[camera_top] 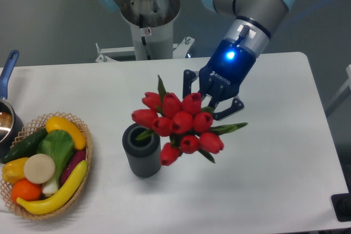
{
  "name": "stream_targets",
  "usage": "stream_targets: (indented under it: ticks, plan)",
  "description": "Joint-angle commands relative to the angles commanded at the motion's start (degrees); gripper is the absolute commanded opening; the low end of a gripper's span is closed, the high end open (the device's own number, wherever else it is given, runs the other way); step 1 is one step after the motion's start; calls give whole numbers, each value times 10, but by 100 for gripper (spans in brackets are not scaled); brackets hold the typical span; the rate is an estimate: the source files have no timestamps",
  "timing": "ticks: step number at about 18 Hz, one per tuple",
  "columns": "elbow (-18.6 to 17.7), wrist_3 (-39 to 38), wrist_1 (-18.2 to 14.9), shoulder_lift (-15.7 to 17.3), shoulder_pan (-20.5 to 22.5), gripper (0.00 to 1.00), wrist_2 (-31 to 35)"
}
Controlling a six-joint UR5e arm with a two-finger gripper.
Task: Insert the flowers into the vase
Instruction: 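Carry the red tulip bouquet with the gripper over the grey vase, then lower the tulip stems down into the grey vase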
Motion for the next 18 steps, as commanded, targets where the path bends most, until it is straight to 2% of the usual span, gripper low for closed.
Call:
stream_targets:
  ticks: [3,6,10,15,18]
  plan:
    - [-30,43,1,6,-1,28,-49]
    - [-44,46,2,19,-2,28,-70]
    - [-59,45,1,37,-3,28,-131]
    - [-72,47,2,50,-20,28,-132]
    - [-84,47,1,44,-25,28,-132]
